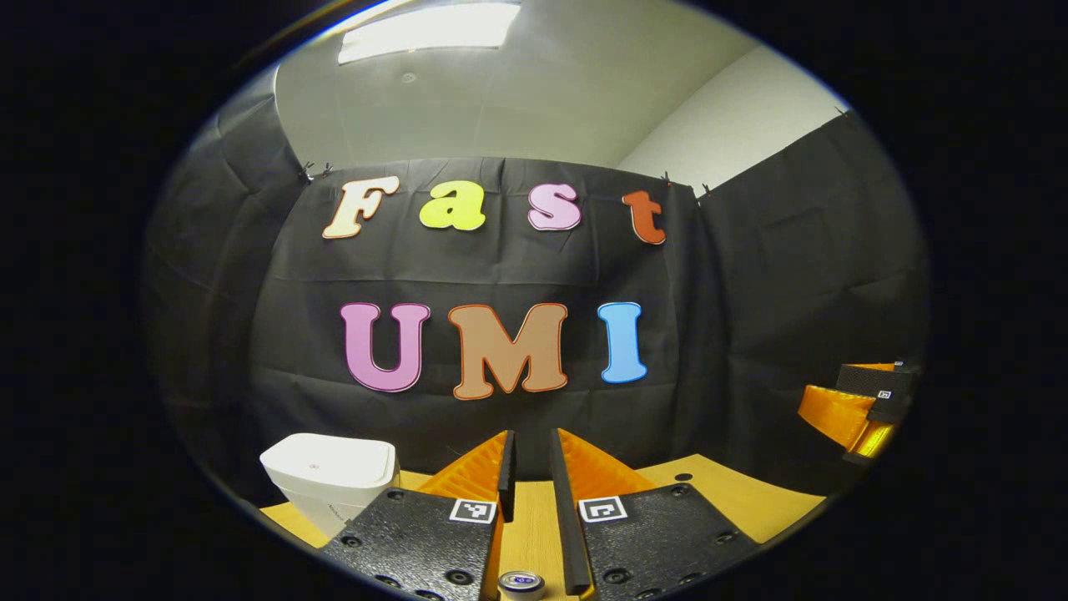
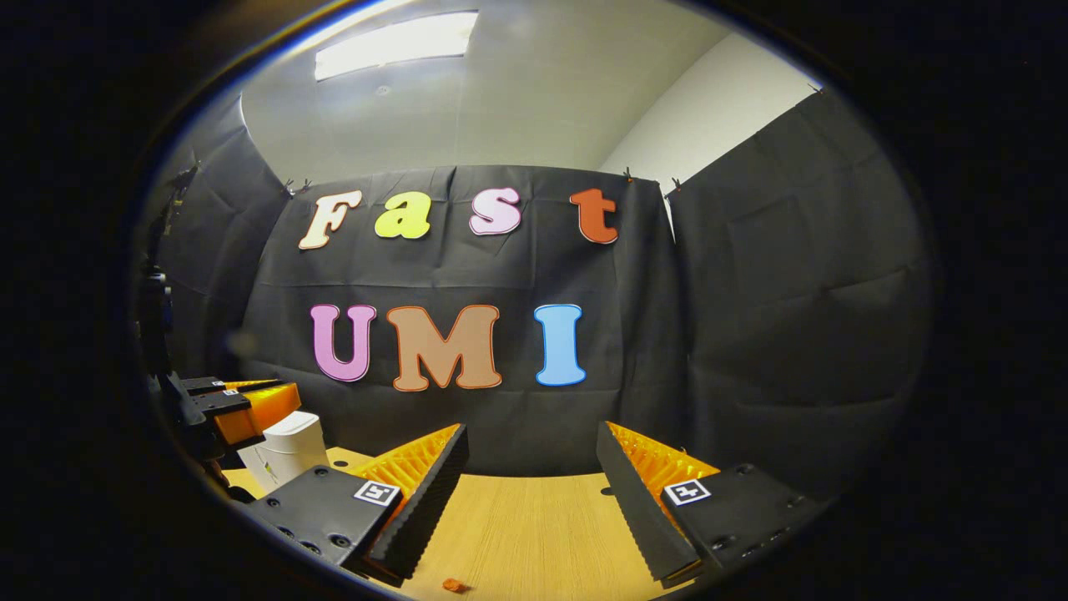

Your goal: Press the lid of the desktop garbage bin to open it, pick up the crumpled paper on the desktop and throw it into the bin, then pick up the pop can on the desktop and drop it into the bin, and finally close the garbage bin lid.

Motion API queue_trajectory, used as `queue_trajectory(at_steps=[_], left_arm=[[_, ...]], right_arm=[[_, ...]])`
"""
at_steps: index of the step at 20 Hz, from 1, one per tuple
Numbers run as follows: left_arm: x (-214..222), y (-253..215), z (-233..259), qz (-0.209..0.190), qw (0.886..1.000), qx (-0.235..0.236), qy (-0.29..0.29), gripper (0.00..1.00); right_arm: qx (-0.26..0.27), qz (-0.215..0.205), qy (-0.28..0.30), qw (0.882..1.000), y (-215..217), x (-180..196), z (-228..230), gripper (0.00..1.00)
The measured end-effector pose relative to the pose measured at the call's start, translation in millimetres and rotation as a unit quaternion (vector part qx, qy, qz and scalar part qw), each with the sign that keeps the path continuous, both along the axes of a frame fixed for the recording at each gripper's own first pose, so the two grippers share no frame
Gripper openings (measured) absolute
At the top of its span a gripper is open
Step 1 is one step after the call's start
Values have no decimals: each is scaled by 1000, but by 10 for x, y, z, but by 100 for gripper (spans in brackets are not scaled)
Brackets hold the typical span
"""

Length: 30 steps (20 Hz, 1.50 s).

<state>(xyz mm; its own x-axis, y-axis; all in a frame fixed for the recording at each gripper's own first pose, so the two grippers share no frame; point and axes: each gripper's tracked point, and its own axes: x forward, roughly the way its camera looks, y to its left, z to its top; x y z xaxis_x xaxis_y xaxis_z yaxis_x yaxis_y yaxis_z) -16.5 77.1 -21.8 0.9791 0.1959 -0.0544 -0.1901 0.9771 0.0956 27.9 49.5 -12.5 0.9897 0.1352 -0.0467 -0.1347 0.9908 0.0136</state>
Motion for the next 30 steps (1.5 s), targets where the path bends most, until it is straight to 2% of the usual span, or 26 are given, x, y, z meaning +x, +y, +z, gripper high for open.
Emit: queue_trajectory(at_steps=[1,2,3,4,10,18,23,30], left_arm=[[13,71,-15,11,1000,2,3,22],[-13,224,-25,39,999,9,8,17],[-75,292,-32,50,999,11,14,5],[-47,342,-98,52,998,7,22,0],[-56,990,-68,113,993,23,24,0],[-76,2063,-2,199,979,46,16,0],[-85,2512,-158,226,973,45,30,0],[-78,2848,-740,244,966,11,86,0]], right_arm=[[-1,1,1,1000,6,-6,-6,98],[-1,1,1,1000,22,1,-6,98],[-3,2,0,1000,36,8,-10,98],[-3,3,0,1000,60,14,-2,98],[-4,10,5,1000,231,59,-66,98],[-7,6,19,1000,404,72,-185,99],[-14,-11,27,999,423,6,-256,99],[-24,-32,42,998,375,-72,-354,99]])
